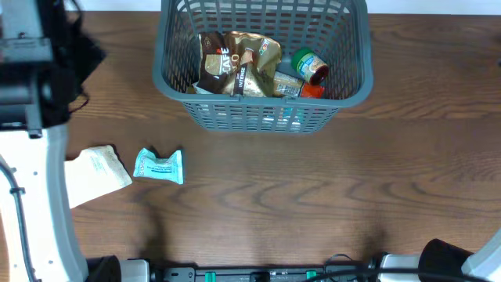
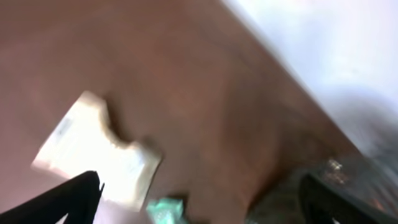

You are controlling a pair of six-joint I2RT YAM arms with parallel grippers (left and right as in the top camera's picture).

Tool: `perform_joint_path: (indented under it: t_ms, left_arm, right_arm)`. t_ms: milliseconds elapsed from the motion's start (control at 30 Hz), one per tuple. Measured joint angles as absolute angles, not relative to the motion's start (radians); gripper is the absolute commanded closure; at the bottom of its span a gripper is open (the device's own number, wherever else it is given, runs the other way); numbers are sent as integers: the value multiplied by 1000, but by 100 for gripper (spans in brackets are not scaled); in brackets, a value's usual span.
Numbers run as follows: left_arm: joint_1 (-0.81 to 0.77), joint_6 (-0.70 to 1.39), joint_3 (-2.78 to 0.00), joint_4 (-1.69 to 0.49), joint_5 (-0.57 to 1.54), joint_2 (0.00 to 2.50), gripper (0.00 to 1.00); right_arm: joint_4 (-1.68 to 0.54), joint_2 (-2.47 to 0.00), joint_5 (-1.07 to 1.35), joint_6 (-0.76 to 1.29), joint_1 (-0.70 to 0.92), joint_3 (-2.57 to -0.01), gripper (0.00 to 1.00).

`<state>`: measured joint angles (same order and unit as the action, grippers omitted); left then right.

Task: Pack container
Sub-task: 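Move the left gripper back toward the cream paper bag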

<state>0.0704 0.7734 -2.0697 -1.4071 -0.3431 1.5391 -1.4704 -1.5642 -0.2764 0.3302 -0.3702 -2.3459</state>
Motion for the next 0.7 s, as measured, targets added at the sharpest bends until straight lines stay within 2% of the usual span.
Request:
perform_joint_path:
  t_ms: [200,433,700]
  left_arm:
    - [180,1099,-2050,-1557,-317,1543,1]
    - [219,1362,-1893,-1529,-282,1551,1]
    - [249,1443,-1603,-1394,-266,1555,1]
  right_arm:
    - [-1470,-1564,-276,330,-370,-2346,1]
    - [-1470,-1564,-276,330,-370,-2346,1]
    - [-1470,-1564,-276,330,-370,-2346,1]
